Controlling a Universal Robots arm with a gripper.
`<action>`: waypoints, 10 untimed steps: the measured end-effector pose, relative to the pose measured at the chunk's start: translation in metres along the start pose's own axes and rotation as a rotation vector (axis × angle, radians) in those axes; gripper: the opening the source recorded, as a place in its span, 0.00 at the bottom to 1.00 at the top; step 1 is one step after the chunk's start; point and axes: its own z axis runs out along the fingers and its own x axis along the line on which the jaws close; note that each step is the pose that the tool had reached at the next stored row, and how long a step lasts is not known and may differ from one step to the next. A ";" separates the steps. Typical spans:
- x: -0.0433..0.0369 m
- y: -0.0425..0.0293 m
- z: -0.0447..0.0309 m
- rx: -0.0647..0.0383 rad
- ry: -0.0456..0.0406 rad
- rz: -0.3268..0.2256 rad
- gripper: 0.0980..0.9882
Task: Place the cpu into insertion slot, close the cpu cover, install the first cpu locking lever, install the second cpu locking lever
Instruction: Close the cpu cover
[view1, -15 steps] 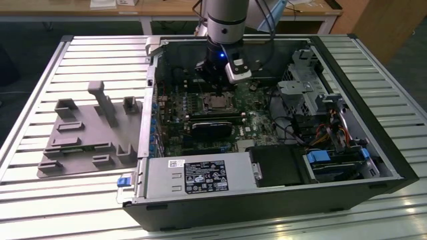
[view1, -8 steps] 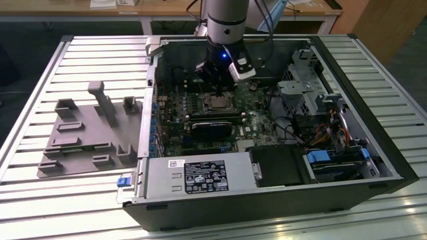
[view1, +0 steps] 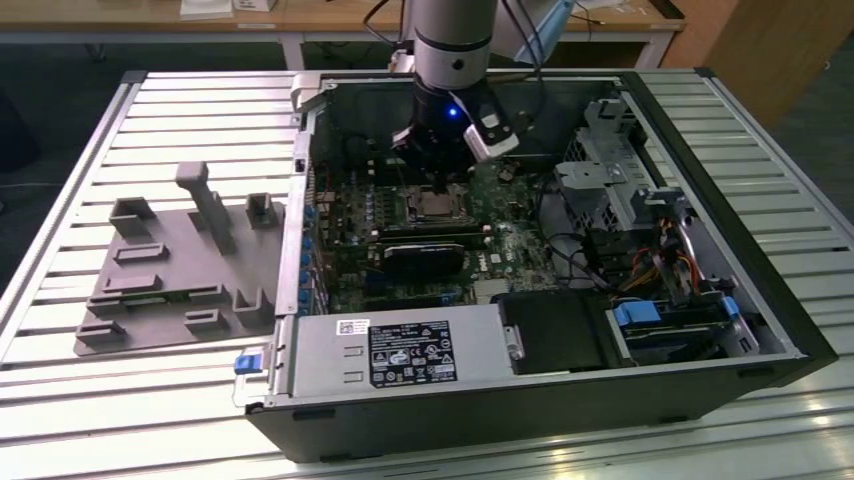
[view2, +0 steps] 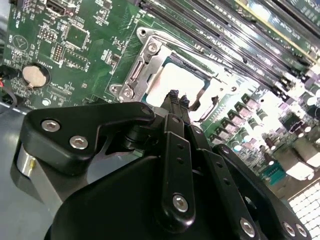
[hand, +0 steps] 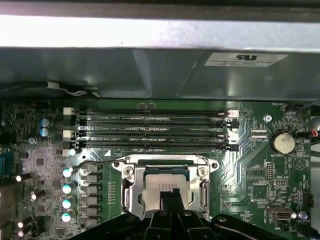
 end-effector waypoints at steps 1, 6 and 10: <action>0.0001 -0.0003 0.0000 0.000 -0.0043 -0.006 0.01; 0.0014 -0.0008 0.0004 0.001 -0.0312 -0.017 0.01; 0.0019 -0.0016 0.0011 0.002 -0.0320 -0.013 0.01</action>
